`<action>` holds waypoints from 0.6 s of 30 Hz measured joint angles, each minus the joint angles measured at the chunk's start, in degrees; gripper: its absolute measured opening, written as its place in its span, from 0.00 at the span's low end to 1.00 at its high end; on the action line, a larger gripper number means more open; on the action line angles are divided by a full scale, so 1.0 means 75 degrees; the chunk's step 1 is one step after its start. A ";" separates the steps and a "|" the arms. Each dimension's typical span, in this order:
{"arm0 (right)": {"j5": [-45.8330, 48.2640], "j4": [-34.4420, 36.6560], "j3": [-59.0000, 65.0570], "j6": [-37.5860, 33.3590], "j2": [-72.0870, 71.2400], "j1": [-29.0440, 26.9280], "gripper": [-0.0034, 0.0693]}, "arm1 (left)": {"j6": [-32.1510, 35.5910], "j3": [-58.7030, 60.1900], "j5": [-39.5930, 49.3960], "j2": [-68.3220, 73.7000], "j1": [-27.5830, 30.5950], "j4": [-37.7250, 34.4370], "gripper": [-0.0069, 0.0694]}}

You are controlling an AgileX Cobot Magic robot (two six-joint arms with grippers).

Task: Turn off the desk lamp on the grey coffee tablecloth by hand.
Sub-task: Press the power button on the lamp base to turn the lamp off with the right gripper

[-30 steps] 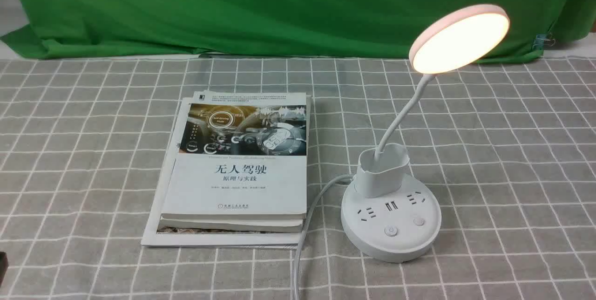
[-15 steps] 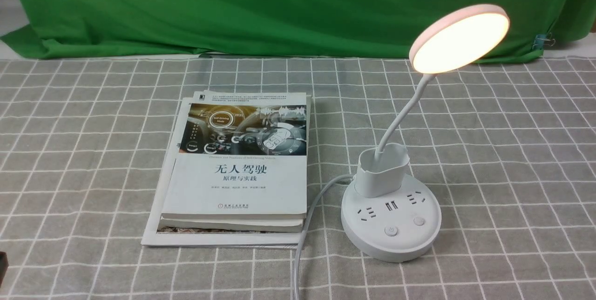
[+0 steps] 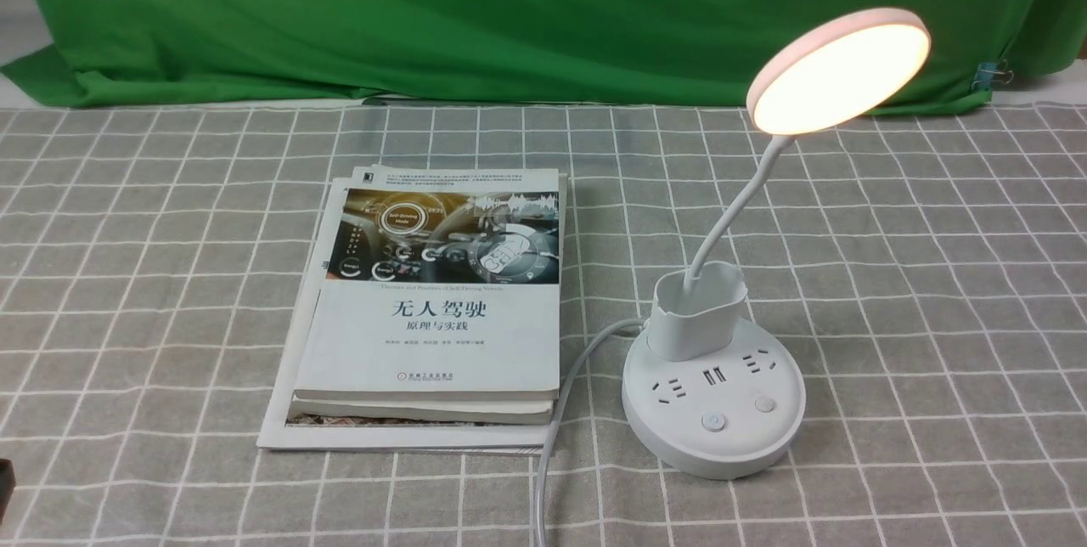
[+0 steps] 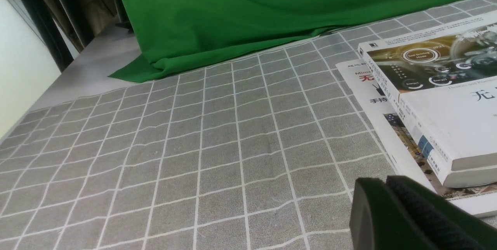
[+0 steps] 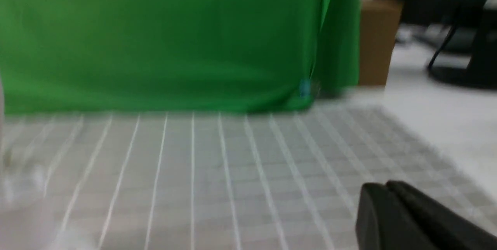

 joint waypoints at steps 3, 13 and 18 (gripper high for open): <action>-0.0919 0.0000 0.0000 0.0155 0.0000 -0.0003 0.11 | 0.0000 0.0000 0.0000 0.0000 0.0000 0.0000 0.12; -0.2905 0.0003 0.0000 0.0740 0.0000 -0.0003 0.11 | 0.0000 0.0000 0.0000 0.0000 0.0000 0.0000 0.12; -0.3905 0.0010 -0.0053 0.1857 0.0097 -0.0003 0.11 | 0.0000 0.0000 0.0000 0.0000 0.0000 0.0000 0.12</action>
